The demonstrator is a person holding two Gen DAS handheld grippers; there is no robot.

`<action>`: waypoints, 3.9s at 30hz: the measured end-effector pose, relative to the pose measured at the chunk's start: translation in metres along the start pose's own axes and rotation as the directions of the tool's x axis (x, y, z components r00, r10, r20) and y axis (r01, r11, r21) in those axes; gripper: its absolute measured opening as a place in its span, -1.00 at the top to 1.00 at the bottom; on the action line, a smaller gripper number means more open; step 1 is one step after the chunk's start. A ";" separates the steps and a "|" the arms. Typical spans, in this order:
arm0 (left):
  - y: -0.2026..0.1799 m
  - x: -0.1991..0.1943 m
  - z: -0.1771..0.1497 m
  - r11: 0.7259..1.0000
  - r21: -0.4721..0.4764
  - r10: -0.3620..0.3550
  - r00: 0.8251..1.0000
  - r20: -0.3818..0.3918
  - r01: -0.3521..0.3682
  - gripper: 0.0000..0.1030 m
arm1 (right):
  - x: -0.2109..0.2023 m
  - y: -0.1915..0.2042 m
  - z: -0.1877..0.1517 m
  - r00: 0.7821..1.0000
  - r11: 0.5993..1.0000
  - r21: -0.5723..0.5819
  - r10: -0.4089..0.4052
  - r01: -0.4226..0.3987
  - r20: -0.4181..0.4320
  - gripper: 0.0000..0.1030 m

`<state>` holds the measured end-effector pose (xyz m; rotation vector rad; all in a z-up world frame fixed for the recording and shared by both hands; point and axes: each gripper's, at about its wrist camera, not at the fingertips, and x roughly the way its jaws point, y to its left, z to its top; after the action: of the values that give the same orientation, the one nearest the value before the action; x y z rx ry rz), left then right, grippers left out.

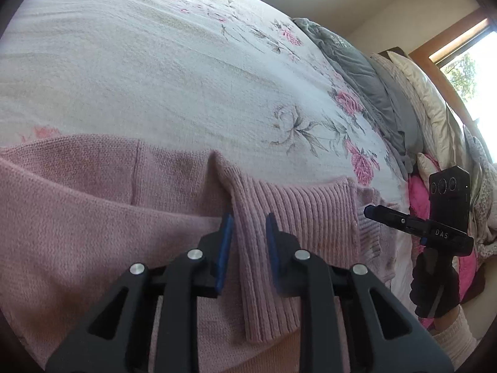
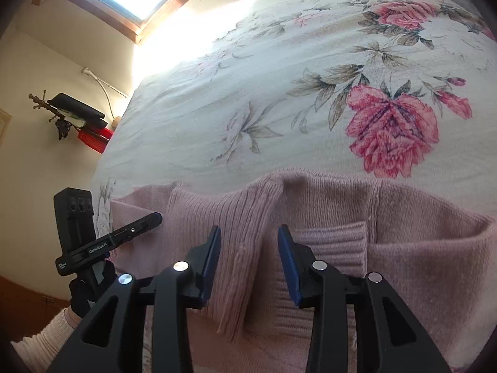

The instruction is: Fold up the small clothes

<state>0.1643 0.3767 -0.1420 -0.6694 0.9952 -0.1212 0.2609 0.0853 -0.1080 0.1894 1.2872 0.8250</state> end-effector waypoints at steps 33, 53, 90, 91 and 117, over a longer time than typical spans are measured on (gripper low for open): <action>-0.009 -0.162 -0.210 0.937 0.057 0.347 0.937 -0.030 -0.345 -0.17 | -0.103 0.044 -0.249 0.980 0.980 -0.006 -0.197 0.197 -0.011 0.06; 0.032 -0.209 -0.364 0.891 0.017 0.444 0.865 -0.234 -0.453 -0.20 | -0.125 0.001 -0.424 0.929 0.920 0.217 -0.267 0.325 -0.256 -0.09; 0.037 -0.219 -0.349 0.939 -0.326 0.052 0.982 -0.184 -0.111 0.84 | -0.141 0.002 -0.395 0.992 0.946 0.325 0.044 -0.003 -0.117 0.80; 0.033 -0.221 -0.342 0.945 -0.311 0.049 0.985 -0.164 -0.099 0.84 | -0.145 0.002 -0.389 0.994 0.942 0.335 0.061 -0.027 -0.091 0.80; 0.083 -0.158 -0.193 0.946 -0.312 0.098 0.995 0.009 -0.090 0.75 | -0.101 -0.074 -0.230 0.995 0.904 0.416 0.085 -0.098 0.050 0.76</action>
<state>-0.0961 0.4145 -0.1438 -0.9078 1.0309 0.1320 0.0823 -0.1030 -0.1422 0.6081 1.4238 0.6114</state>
